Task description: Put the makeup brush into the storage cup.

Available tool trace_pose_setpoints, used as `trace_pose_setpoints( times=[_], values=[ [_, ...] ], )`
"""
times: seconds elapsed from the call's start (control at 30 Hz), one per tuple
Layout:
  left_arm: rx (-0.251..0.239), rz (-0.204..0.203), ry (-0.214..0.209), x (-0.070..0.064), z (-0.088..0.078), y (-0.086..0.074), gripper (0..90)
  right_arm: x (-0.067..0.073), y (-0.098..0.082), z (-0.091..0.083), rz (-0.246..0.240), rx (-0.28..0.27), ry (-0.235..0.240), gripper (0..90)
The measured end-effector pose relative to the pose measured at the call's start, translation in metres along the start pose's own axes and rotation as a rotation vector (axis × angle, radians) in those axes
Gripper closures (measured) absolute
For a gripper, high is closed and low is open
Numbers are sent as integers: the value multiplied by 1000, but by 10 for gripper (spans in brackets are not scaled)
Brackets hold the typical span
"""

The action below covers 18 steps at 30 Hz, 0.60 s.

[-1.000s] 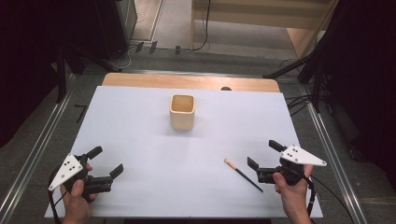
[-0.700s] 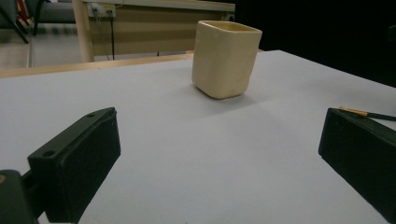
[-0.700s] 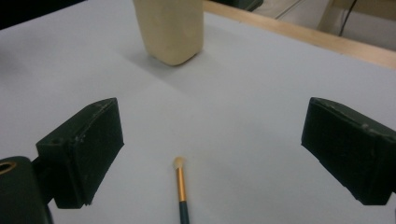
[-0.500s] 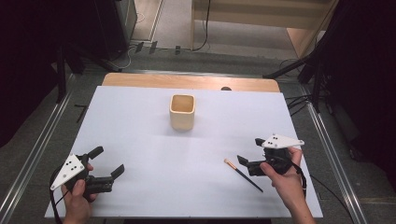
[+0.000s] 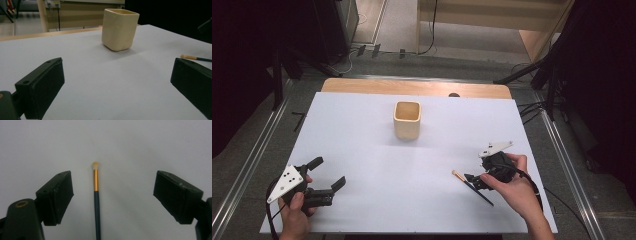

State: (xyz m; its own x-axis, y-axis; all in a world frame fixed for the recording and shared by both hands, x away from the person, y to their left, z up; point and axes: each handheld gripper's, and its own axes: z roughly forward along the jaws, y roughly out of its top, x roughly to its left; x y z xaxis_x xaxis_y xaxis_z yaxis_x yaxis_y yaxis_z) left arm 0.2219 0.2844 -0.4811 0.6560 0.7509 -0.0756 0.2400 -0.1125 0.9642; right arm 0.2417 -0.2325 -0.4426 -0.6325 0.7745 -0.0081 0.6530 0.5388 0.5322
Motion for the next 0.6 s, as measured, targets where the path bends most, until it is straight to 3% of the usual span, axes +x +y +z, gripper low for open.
trace_pose_setpoints(
  times=[0.17,0.4,0.43,0.6],
  values=[
    [1,-3,-3,0,1,0,0,4,2,8,16,73,21,202],
    [1,-2,-5,0,1,0,0,8,3,18,34,178,33,328],
    [1,-2,-6,0,1,0,0,8,2,21,18,214,41,380],
    [6,4,-7,-1,1,0,0,8,3,25,-2,278,51,484]
  ],
)
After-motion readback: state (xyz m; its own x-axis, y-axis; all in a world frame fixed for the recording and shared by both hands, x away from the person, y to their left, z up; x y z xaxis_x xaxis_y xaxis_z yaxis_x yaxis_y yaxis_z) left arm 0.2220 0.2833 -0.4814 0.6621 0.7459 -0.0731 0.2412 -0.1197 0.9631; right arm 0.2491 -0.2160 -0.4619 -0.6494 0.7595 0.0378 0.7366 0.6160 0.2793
